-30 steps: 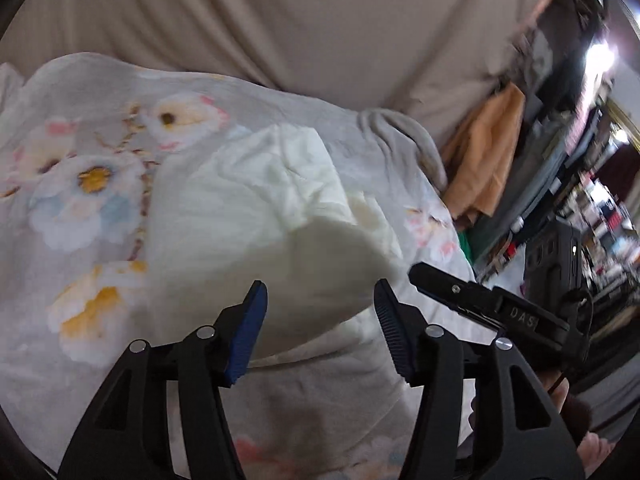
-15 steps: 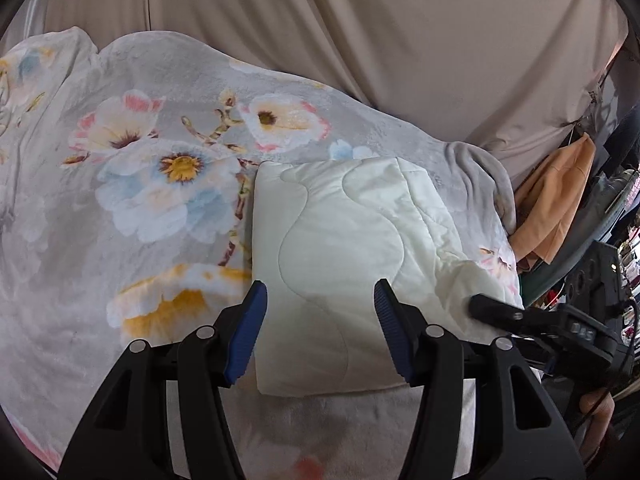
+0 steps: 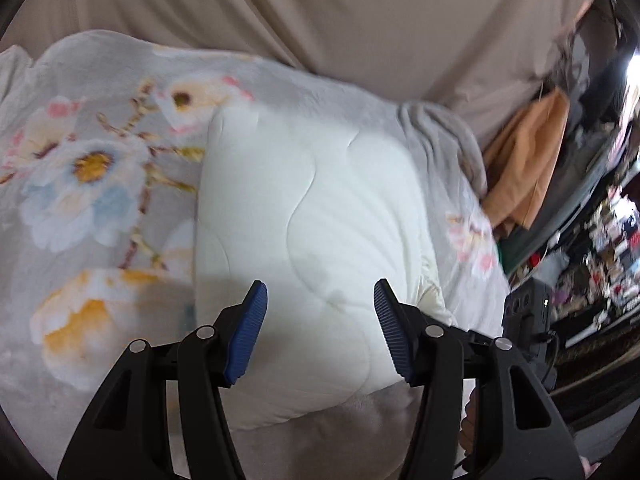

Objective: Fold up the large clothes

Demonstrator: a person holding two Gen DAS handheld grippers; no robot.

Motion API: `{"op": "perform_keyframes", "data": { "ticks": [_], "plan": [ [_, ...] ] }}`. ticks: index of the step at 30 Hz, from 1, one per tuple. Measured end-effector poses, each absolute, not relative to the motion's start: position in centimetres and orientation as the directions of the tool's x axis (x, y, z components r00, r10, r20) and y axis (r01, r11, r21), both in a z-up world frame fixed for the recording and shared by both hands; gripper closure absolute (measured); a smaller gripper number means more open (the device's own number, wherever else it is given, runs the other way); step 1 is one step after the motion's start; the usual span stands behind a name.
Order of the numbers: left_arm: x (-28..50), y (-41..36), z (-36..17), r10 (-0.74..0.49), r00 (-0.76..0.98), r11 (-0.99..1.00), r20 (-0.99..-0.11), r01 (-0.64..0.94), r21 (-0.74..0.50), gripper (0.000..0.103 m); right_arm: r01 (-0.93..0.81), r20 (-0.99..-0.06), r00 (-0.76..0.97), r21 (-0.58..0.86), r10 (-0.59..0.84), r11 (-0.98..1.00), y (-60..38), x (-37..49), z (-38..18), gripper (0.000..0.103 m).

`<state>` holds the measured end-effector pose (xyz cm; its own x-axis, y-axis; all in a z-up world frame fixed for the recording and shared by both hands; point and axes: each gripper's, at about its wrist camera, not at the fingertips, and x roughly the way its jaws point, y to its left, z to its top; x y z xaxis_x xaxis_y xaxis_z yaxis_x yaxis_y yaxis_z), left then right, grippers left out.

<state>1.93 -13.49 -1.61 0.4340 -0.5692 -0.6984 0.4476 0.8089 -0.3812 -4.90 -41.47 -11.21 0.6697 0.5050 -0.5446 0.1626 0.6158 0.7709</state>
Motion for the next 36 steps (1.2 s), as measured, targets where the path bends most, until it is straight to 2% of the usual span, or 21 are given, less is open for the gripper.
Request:
{"op": "perform_keyframes", "data": {
  "ticks": [3,5,8,10,13,16,18,19,20,22,24,26,30,33,36],
  "plan": [
    [1.3,-15.9,-3.6,-0.485,0.477,0.847,-0.733,0.464,-0.259,0.049,0.165,-0.543,0.667,0.776,0.511,0.609,-41.7,-5.4,-11.0,0.075],
    [1.2,-16.7,-4.3,-0.447,0.494,0.859,-0.746,0.47,-0.203,0.048,0.172,-0.584,0.661,0.729,0.471,0.663,-41.3,-5.8,-9.1,0.063],
    [1.2,-16.8,-4.2,-0.45,0.493,0.857,-0.744,0.474,-0.205,0.047,0.203,-0.644,0.687,0.615,0.337,0.762,-41.3,-6.3,-4.9,0.061],
    [1.2,-16.8,-4.1,-0.451,0.49,0.858,-0.746,0.47,-0.21,0.047,0.206,-0.642,0.721,0.557,0.26,0.805,-41.3,-5.8,-2.1,0.06],
    [1.3,-17.1,-4.1,-0.444,0.493,0.863,-0.748,0.46,-0.209,0.047,0.165,-0.643,0.706,0.558,0.297,0.813,-40.6,-2.7,-0.9,0.058],
    [1.4,-17.2,-4.0,-0.438,0.495,0.865,-0.751,0.458,-0.202,0.047,0.183,-0.692,0.673,0.497,0.26,0.848,-39.4,1.0,-2.3,0.057],
    [1.4,-17.3,-3.9,-0.431,0.498,0.87,-0.753,0.452,-0.199,0.047,0.183,-0.707,0.639,0.522,0.302,0.833,-38.9,2.9,-4.2,0.069],
    [1.5,-17.2,-3.7,-0.428,0.498,0.872,-0.754,0.446,-0.201,0.047,0.161,-0.684,0.644,0.56,0.344,0.812,-39.0,3.0,-4.5,0.087],
    [1.5,-17.0,-3.5,-0.432,0.497,0.872,-0.752,0.443,-0.208,0.048,0.146,-0.661,0.661,0.576,0.354,0.804,-39.0,2.6,-4.0,0.092],
    [1.3,-16.4,-2.6,-0.444,0.507,0.873,-0.739,0.432,-0.228,0.052,0.083,-0.578,0.729,0.607,0.367,0.79,-39.2,0.8,-1.9,0.095],
    [1.1,-15.8,-1.5,-0.451,0.527,0.875,-0.72,0.421,-0.24,0.052,0.066,-0.547,0.765,0.592,0.341,0.803,-39.7,-0.9,-0.4,0.096],
    [1.1,-15.6,-0.8,-0.452,0.535,0.877,-0.714,0.413,-0.246,0.052,0.104,-0.563,0.771,0.572,0.297,0.814,-40.2,-1.8,-0.7,0.096],
    [1.7,-16.4,-1.6,-0.422,0.516,0.888,-0.745,0.401,-0.225,0.052,0.217,-0.672,0.689,0.549,0.272,0.807,-41.3,-0.4,-6.8,0.096],
    [1.4,-17.8,-2.2,-0.367,0.541,0.895,-0.757,0.427,-0.129,0.051,0.238,-0.685,0.679,0.547,0.265,0.803,-41.4,0.0,-9.5,0.094],
    [1.5,-18.4,-2.8,-0.321,0.55,0.906,-0.771,0.415,-0.081,0.051,0.254,-0.693,0.669,0.552,0.268,0.794,-41.4,0.2,-9.2,0.093]
  ]
}}
